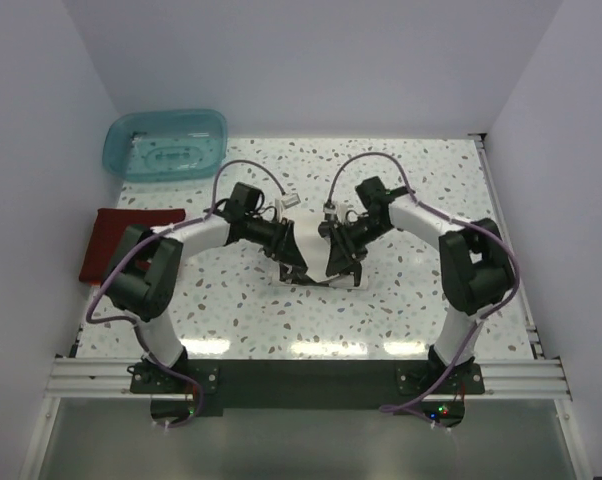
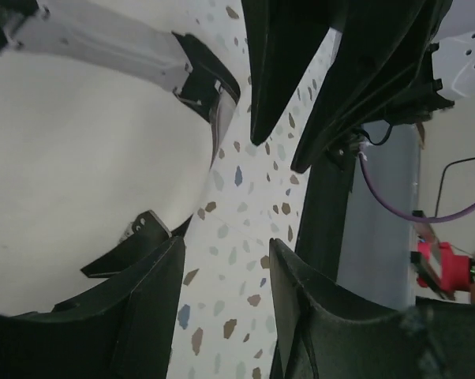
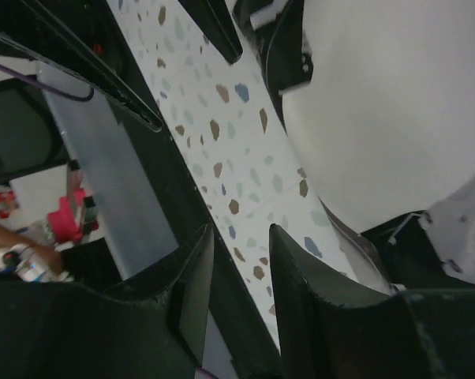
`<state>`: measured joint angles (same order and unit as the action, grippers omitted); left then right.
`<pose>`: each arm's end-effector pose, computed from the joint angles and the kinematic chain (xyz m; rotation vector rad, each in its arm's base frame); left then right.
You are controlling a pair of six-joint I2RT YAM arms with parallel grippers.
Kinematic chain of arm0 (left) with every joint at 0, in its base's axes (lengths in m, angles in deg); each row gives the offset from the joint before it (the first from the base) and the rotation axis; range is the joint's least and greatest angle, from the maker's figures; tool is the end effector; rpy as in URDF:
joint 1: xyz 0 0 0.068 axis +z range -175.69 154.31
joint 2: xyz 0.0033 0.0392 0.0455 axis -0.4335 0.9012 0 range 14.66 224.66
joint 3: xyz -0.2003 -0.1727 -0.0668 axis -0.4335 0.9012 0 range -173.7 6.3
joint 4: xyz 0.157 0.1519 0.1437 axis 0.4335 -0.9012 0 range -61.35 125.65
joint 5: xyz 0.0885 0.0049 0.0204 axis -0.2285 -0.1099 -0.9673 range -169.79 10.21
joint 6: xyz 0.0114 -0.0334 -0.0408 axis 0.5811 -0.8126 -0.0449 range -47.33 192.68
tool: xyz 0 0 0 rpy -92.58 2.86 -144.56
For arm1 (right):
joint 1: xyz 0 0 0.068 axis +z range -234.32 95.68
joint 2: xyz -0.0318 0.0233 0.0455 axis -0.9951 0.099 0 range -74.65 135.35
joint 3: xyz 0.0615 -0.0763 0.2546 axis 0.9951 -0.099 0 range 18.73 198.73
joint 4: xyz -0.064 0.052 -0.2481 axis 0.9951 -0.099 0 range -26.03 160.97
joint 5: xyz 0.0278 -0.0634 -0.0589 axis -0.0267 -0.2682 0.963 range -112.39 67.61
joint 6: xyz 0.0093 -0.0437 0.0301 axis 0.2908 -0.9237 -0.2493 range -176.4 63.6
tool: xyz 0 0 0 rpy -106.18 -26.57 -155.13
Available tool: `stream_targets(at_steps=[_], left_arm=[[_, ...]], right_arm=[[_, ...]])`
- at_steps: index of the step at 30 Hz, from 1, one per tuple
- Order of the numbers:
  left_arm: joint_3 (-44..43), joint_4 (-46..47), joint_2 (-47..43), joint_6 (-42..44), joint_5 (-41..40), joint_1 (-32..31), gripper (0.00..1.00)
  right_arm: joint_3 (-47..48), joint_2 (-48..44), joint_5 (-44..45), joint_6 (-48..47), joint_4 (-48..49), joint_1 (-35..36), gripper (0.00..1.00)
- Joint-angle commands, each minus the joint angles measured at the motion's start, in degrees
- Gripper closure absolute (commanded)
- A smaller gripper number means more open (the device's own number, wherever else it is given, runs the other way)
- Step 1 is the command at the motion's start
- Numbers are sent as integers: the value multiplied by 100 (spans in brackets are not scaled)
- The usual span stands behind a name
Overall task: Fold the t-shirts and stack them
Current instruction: Fold the tshirt
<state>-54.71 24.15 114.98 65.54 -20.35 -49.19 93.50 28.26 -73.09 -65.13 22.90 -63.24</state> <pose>0.3115 -0.1689 0.1930 0.8041 2.2491 -1.5088 0.3133 0.1503 0.2144 -0.8474 2.5813 1.3129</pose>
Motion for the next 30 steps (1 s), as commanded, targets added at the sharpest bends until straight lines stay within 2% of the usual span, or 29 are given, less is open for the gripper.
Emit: stream_targets(at_steps=[1, 3, 5, 9, 15, 20, 23, 26, 30], left_arm=[[318, 922, 355, -964, 401, -110, 49], [493, 1010, 602, -1131, 550, -93, 50], [511, 713, 1041, -922, 542, -58, 50], [564, -130, 1744, -10, 358, 301, 51], [345, -703, 2246, 607, 296, 856, 50], [-102, -1493, 1993, 1538, 156, 935, 46], [-323, -2204, 1703, 2074, 138, 1155, 46], [-446, -2304, 1089, 2120, 77, 1506, 47], [-306, -1742, -17, 1409, -266, 1823, 47]], right_arm=[[-592, 394, -538, 723, 605, 81, 62], [-647, 650, -390, 575, 563, 72, 63], [-700, 1010, -345, 356, 466, 2, 64], [-902, 1441, 155, 127, 299, -507, 66], [-937, 1732, 569, -23, 132, -1071, 66], [-841, 1785, 772, -23, -8, -1237, 66], [-630, 1549, 789, -339, -465, -1352, 65], [-218, 890, 807, -647, -887, -1379, 65], [319, 353, 991, -218, -572, -1247, 65]])
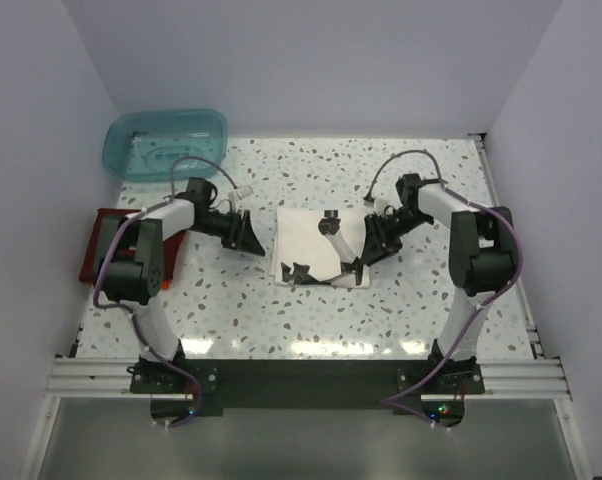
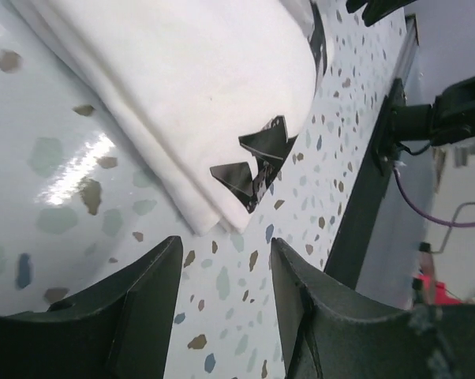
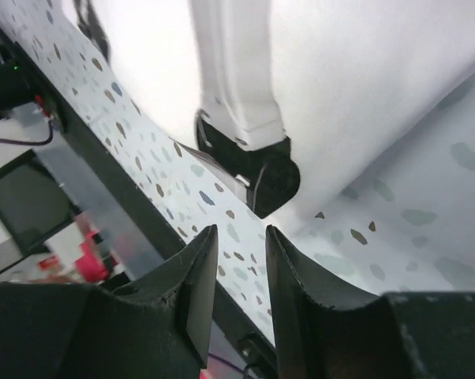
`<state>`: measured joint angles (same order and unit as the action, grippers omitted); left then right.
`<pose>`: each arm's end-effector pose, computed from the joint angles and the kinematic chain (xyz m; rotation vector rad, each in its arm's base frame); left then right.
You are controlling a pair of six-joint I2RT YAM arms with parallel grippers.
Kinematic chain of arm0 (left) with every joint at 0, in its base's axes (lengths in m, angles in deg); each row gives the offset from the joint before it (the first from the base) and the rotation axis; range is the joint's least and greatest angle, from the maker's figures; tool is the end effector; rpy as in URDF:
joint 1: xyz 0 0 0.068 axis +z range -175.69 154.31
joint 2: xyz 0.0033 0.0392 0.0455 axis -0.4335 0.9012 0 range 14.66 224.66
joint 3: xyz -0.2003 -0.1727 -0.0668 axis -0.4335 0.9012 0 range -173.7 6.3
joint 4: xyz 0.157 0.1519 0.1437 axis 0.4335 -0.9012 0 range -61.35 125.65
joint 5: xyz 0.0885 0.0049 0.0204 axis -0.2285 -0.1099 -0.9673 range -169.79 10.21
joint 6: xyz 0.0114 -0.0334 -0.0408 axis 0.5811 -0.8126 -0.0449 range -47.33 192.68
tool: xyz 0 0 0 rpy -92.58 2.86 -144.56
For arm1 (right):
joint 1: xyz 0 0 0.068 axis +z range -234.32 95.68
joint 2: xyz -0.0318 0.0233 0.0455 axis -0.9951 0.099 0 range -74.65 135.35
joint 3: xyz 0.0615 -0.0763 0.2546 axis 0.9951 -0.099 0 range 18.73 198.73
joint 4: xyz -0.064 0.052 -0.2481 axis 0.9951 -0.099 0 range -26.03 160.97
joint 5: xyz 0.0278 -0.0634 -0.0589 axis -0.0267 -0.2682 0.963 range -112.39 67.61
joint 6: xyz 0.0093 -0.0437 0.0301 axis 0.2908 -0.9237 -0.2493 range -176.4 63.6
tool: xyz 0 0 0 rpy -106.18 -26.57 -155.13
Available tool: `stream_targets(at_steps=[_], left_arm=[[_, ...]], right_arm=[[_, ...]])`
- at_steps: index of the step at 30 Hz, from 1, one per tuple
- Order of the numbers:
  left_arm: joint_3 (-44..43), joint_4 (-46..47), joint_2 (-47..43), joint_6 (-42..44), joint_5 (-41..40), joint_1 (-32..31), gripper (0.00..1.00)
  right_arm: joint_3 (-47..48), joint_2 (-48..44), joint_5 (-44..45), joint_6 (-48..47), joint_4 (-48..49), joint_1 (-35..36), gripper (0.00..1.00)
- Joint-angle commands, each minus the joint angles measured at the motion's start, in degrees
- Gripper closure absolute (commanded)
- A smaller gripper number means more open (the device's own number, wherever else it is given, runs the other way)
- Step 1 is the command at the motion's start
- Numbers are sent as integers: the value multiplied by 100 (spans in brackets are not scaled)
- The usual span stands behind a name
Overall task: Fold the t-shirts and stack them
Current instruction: Fold the tshirt, then neatly place the folded tshirt to the corner
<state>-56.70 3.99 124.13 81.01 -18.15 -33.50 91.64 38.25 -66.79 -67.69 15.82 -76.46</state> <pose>0.3315 -0.0771 0.1371 0.5124 2.4908 -1.5130 0.3335 0.0712 0.1462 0.4223 -2.8201 -1.1668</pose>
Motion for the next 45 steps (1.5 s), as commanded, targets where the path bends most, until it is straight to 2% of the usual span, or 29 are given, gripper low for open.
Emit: stream_targets(at_steps=[1, 4, 8, 13, 14, 15, 17, 23, 31, 34, 35, 37, 40, 45], left_arm=[[-46, 344, -1084, -253, -574, 324, 46], [104, 573, -1507, -727, -882, 640, 45], [253, 775, -1639, -1526, -1260, 1053, 44], [306, 617, -1674, -1967, -1831, 1072, 43], [341, 669, -1701, -2089, -1945, 1080, 41], [393, 722, -1779, -2125, -1963, 1072, 31], [482, 784, -1806, -2135, -2034, 1080, 29], [403, 820, -1490, -2179, -2025, 1080, 28], [727, 1030, -1683, -2152, -2157, 1080, 27], [868, 1083, -1701, -2170, -2166, 1080, 27], [912, 1135, -1718, -2213, -2192, 1080, 27], [1026, 1301, -1727, -2345, -2183, 1072, 27], [1202, 1661, -1675, -2634, -2035, 1019, 27], [1343, 2207, -1394, -3100, -1753, 825, 26]], right_arm=[[688, -751, 414, 74, 180, 136, 65], [734, -1032, 1002, 48, 628, 645, 64], [576, -1437, 2144, -110, 1584, 2016, 59], [847, -1131, 3094, -84, 2088, 3238, 53], [935, -1043, 3313, -58, 2105, 3570, 53], [1032, -859, 3385, -40, 2149, 3722, 53], [1059, -700, 3639, -40, 2350, 4125, 53], [1402, -76, 3834, -216, 2483, 4698, 53], [1499, 513, 4124, -479, 2624, 4865, 54], [1367, 671, 4150, -593, 2685, 4866, 61], [1323, 724, 4150, -655, 2659, 4866, 67], [1244, 725, 4107, -690, 2659, 4866, 73], [1182, 611, 4019, -743, 2659, 4857, 100], [1209, 76, 3597, -919, 2817, 4760, 100]])
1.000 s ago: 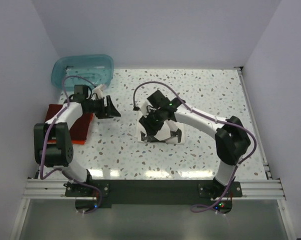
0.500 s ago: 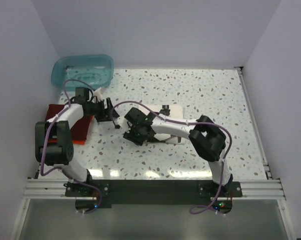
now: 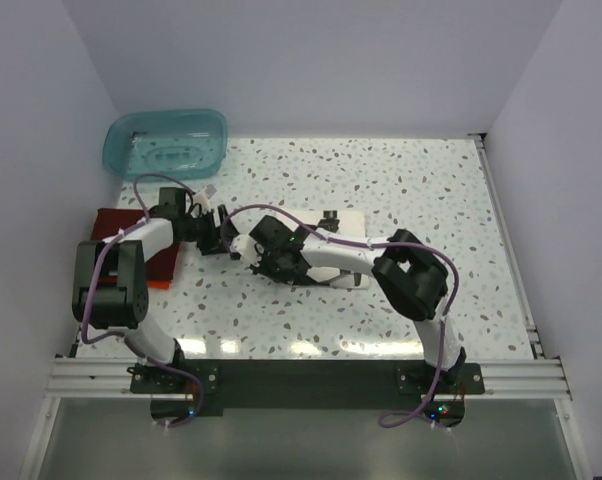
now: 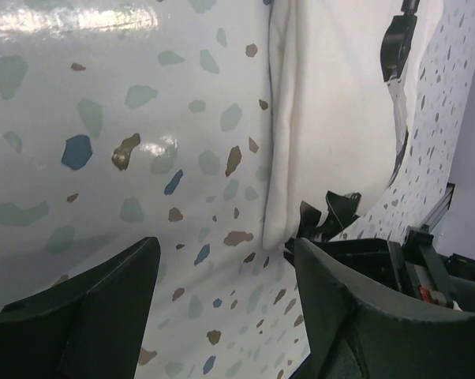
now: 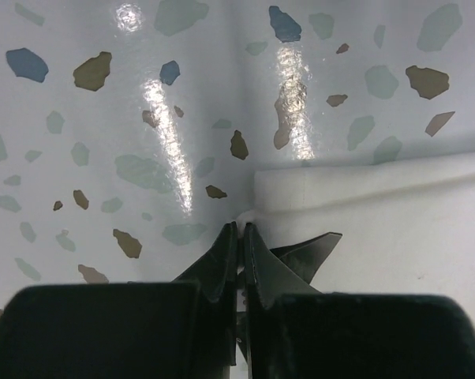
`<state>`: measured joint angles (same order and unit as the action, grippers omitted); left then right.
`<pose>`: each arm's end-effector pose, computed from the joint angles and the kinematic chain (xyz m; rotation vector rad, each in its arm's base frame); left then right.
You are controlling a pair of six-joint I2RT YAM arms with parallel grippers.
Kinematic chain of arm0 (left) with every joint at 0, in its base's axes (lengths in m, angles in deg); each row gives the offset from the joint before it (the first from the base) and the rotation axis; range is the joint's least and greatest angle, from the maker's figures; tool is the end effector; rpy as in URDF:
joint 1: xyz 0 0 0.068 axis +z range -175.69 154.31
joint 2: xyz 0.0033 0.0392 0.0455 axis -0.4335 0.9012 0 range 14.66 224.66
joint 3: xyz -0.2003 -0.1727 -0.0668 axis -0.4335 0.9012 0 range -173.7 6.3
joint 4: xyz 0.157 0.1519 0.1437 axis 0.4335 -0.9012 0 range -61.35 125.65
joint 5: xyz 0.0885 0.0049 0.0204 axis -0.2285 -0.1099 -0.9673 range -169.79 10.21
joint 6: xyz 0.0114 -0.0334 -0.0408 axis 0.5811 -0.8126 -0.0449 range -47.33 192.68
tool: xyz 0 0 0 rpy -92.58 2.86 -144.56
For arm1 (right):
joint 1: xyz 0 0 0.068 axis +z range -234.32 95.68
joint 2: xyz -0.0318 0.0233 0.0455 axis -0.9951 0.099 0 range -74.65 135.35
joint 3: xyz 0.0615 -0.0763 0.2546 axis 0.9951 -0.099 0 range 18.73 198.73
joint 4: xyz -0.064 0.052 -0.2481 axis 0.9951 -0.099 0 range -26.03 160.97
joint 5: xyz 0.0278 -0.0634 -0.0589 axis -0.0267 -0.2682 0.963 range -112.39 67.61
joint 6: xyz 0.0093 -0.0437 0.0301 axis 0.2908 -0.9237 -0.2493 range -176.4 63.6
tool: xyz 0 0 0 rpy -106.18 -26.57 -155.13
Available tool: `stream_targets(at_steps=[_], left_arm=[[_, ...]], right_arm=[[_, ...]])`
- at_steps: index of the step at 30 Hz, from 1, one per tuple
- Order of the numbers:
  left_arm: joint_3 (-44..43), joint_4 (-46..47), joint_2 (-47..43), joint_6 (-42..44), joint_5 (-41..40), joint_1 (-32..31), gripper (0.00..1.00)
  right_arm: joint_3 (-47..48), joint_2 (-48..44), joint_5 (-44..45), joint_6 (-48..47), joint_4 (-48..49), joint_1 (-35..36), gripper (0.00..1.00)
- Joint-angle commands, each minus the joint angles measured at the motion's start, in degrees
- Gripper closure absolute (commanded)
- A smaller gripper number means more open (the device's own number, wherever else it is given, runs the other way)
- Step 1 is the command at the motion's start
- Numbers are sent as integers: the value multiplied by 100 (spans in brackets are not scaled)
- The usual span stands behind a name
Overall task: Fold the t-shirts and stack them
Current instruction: Neatly place the folded tshirt to the corner
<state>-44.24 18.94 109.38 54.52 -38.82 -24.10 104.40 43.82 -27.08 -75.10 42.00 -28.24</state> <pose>0.3088 -0.0148 0.1607 -0.1939 2.5609 -1.0406 0.2409 0.3635 0.1668 -1.6509 2.1149 0.3202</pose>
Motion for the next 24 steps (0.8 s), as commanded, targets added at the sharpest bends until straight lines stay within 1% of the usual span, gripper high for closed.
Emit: stream_targets(at_steps=[1, 5, 9, 13, 14, 17, 21, 24], left_arm=[[123, 948, 126, -609, 367, -349, 26], [185, 1582, 486, -1145, 570, -589, 24], [203, 2556, 854, -1917, 745, -817, 22], [238, 3137, 1074, -2515, 790, -1028, 19], [247, 3217, 1119, -2622, 798, -1072, 15], [405, 3744, 1268, -3193, 807, -1222, 11], [642, 4359, 1418, -3834, 772, -1406, 11], [712, 4562, 1549, -4134, 746, -1485, 14]], right_arm=[[-59, -544, -453, -195, 199, -131, 100], [-103, -878, -770, -283, 199, -281, 100], [-191, -1098, -1112, -327, 173, -369, 100], [-182, -1195, -1280, -301, 199, -404, 100], [-165, -1204, -1315, -284, 199, -396, 100], [-7, -1169, -1420, -248, 199, -413, 100], [230, -994, -1456, -222, 208, -413, 100], [407, -826, -1421, -152, 216, -404, 100]])
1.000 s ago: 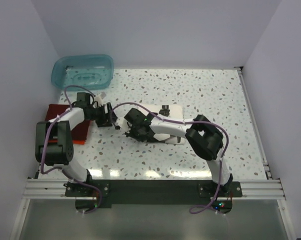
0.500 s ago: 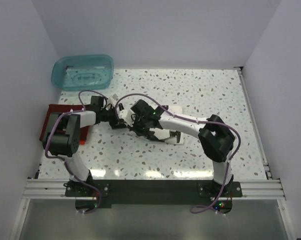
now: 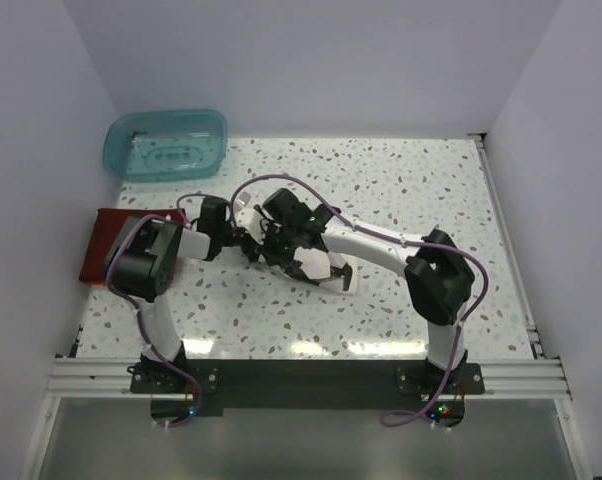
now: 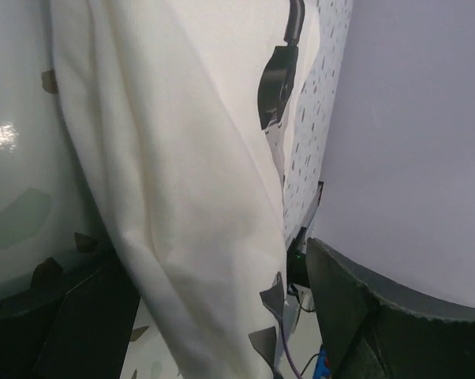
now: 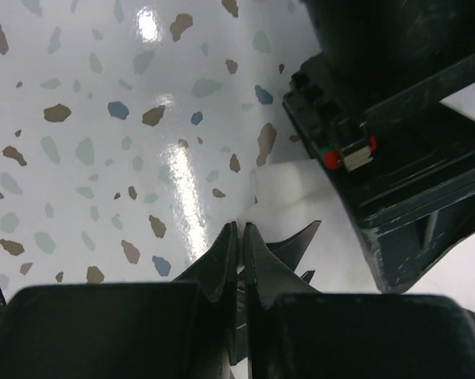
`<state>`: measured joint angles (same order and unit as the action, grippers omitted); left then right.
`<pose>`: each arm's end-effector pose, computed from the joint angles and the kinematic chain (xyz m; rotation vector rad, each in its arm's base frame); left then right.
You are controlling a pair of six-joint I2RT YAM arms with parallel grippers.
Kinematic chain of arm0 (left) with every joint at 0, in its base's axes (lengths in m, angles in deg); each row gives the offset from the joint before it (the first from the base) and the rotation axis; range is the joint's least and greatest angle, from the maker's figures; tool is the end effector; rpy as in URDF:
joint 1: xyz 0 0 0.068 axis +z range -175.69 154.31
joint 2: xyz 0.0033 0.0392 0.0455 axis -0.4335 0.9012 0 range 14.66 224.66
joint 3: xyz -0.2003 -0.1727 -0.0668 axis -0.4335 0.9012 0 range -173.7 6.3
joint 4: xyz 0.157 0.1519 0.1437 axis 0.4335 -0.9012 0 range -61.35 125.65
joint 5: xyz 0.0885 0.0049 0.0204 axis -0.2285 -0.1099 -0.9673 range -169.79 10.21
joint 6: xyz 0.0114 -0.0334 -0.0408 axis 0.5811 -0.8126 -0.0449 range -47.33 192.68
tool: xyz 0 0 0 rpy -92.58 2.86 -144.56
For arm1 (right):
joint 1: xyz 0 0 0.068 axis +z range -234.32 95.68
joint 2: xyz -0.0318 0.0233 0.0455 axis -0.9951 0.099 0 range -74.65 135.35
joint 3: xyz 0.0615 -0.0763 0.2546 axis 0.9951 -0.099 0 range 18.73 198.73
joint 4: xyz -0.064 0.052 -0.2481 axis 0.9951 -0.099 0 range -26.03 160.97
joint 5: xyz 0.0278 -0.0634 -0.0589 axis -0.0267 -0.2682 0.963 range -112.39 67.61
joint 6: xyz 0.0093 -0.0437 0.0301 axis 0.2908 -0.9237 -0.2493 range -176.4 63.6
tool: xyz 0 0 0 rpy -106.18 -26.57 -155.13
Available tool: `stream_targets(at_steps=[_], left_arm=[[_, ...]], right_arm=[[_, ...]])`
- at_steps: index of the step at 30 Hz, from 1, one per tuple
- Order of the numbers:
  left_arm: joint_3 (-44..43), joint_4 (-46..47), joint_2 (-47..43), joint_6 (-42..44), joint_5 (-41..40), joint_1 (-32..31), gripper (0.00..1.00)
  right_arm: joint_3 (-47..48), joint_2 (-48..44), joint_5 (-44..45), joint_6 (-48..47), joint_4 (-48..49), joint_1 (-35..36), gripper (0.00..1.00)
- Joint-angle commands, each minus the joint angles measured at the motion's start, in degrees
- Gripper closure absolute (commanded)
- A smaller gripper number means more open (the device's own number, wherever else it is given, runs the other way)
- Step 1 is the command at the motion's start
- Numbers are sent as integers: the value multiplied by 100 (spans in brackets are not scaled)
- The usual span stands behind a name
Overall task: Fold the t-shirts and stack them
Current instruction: Neatly place the folded tshirt to the corner
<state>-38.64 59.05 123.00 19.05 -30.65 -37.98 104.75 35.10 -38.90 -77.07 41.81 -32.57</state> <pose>0.3274 -0.0989 0.1093 -0.3700 2.4383 -1.5372 0.2538 0.3384 0.2320 -1.5953 1.9706 0.5817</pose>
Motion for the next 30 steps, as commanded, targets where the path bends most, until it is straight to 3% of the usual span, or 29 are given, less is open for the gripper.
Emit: stream_targets(at_steps=[1, 12, 15, 17, 20, 22, 27, 28, 30], left_arm=[[153, 578, 214, -640, -63, -106, 15], [57, 815, 443, -957, -116, -185, 44], [-145, 694, 426, -887, -107, -177, 70], [-337, 439, 364, -668, -89, -168, 80], [-1199, -1979, 276, 927, -370, -159, 95], [-1567, -2696, 188, 1370, -406, -116, 99], [-2456, -4974, 241, 3312, -1009, 52, 100], [-2666, -5168, 250, 3532, -1108, 78, 100], [-2913, -5704, 285, 4104, -1424, 192, 100]], right_arm=[[415, 81, -221, 97, 314, 20, 100], [750, 406, -317, 361, 438, 55, 100], [785, 450, -352, 449, 456, 72, 100], [837, 459, -370, 502, 447, 81, 100], [1040, 398, -519, 686, 237, -15, 82], [970, 249, -625, 836, 236, -103, 61], [899, -314, -880, 749, -184, -603, 22], [890, -384, -897, 687, -281, -700, 8], [803, -621, -871, 512, -493, -955, 2]])
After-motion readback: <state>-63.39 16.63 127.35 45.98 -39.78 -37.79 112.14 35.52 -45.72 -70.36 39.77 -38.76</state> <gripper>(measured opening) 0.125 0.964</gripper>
